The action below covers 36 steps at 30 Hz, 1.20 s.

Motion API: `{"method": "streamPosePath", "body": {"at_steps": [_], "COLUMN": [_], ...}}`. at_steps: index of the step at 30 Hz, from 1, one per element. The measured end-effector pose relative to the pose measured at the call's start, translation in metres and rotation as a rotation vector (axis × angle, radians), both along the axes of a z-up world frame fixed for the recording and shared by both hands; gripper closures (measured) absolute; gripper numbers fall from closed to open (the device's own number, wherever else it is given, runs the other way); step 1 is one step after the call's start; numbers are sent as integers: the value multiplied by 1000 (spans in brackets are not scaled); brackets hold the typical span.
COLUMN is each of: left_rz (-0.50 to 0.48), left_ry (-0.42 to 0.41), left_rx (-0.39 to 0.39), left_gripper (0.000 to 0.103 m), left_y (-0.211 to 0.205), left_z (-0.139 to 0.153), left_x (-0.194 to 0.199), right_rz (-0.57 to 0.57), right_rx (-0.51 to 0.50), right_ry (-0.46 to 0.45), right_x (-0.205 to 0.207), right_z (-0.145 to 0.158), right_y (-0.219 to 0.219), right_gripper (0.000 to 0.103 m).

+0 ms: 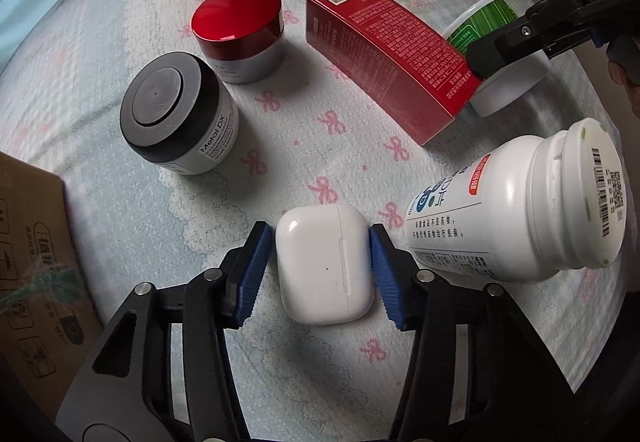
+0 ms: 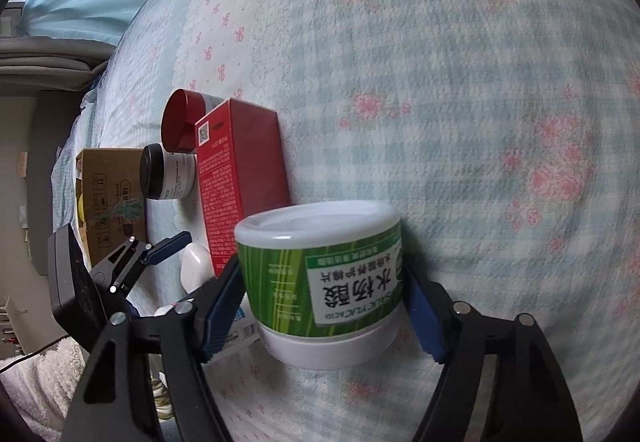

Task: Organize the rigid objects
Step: 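Grasp the white earbud case with left tool while right tool grasps green-labelled jar, then carry the earbud case and green-labelled jar over the cardboard box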

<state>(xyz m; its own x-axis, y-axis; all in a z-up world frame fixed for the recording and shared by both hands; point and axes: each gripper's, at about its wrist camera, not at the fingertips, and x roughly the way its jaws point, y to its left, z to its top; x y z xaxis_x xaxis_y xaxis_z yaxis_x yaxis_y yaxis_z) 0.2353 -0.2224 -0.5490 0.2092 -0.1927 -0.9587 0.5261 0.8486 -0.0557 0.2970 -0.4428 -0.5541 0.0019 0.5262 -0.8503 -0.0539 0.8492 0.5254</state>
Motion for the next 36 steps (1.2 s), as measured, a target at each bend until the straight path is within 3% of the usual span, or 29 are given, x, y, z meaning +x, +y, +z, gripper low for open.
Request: {"method": "streamPosePath", "body": {"at_steps": [9, 23, 30, 36], "left_rz": [10, 86, 137, 182], "left_ry": [11, 10, -27, -69], "left_rx": [11, -31, -64, -119], "left_gripper": [61, 62, 65, 65], "left_y": [-4, 26, 40, 60], "left_z": [5, 43, 102, 175], "left_x": [5, 2, -3, -14], "right_rz": [-29, -83, -122, -146], "right_rx": [-13, -17, -12, 9], "right_ry": [-27, -76, -113, -152], "right_x": [-5, -18, -33, -54], "right_z": [4, 31, 76, 138], "right_y": [-1, -13, -15, -11], "right_gripper": [35, 36, 36, 36]}}
